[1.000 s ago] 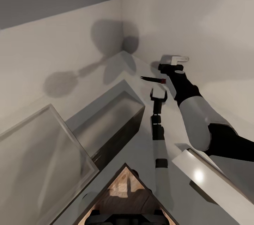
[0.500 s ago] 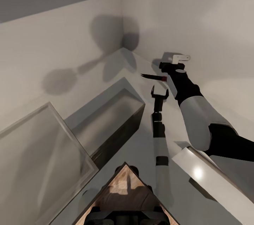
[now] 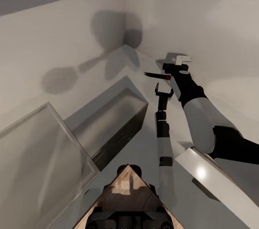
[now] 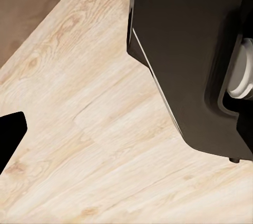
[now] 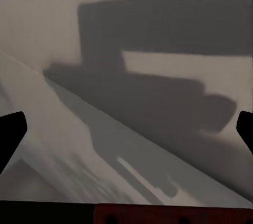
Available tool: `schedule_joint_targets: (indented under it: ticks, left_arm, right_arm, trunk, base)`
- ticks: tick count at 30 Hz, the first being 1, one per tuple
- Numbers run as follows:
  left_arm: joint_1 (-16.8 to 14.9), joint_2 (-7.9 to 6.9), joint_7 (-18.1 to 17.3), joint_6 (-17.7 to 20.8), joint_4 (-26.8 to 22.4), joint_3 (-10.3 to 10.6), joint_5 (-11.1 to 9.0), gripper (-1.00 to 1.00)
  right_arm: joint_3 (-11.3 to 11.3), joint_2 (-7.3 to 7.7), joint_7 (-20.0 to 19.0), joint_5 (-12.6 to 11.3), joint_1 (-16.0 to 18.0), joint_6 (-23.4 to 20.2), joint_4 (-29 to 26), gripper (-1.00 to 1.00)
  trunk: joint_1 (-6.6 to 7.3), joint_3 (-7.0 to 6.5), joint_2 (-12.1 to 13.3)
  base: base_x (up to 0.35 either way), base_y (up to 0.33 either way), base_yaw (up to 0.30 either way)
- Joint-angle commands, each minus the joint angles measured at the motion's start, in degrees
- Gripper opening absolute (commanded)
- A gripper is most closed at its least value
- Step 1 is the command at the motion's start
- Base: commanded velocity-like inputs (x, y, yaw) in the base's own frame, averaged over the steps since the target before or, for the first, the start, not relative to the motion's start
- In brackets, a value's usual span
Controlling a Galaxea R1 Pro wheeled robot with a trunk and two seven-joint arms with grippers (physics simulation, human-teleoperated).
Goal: In the kitchen, take the Vidalia onion out of the sink, dice it on the chopping board with the paring knife, put the diced onion into the bowl on the countertop, then place both the paring knife and the chopping board into the sink.
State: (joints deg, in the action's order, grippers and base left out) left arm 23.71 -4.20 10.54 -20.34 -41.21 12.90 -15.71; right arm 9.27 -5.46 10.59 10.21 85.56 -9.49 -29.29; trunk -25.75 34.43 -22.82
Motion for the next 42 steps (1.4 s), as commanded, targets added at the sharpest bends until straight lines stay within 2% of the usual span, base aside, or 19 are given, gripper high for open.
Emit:
schedule_joint_targets:
  ticks: [1,23,32,42]
  left_arm:
    - [0.01,-0.10,0.55,-0.14,-0.09,0.46,-0.37,1.00]
    - [0.02,-0.06,0.55,-0.14,-0.09,0.44,-0.37,1.00]
    - [0.02,-0.02,0.55,-0.14,-0.09,0.46,-0.37,1.00]
    - [0.02,-0.02,0.59,-0.14,-0.09,0.46,-0.37,1.00]
  right_arm:
    - [0.31,-0.08,-0.04,0.60,0.03,-0.36,-0.10,1.00]
    - [0.31,0.01,-0.12,0.60,0.05,-0.28,-0.08,1.00]
    - [0.32,0.95,-0.18,0.58,0.05,-0.27,-0.12,1.00]
    - [0.31,1.06,-0.21,0.58,0.04,-0.27,-0.10,1.00]
  trunk:
    - [-0.03,0.17,-0.10]
    - [-0.03,2.18,-0.10]
    - [-0.03,3.01,-0.10]
    - [-0.03,3.92,-0.10]
  base:
    - [0.000,0.000,0.000]
    - [0.000,0.000,0.000]
    - [0.000,0.000,0.000]
    - [0.000,0.000,0.000]
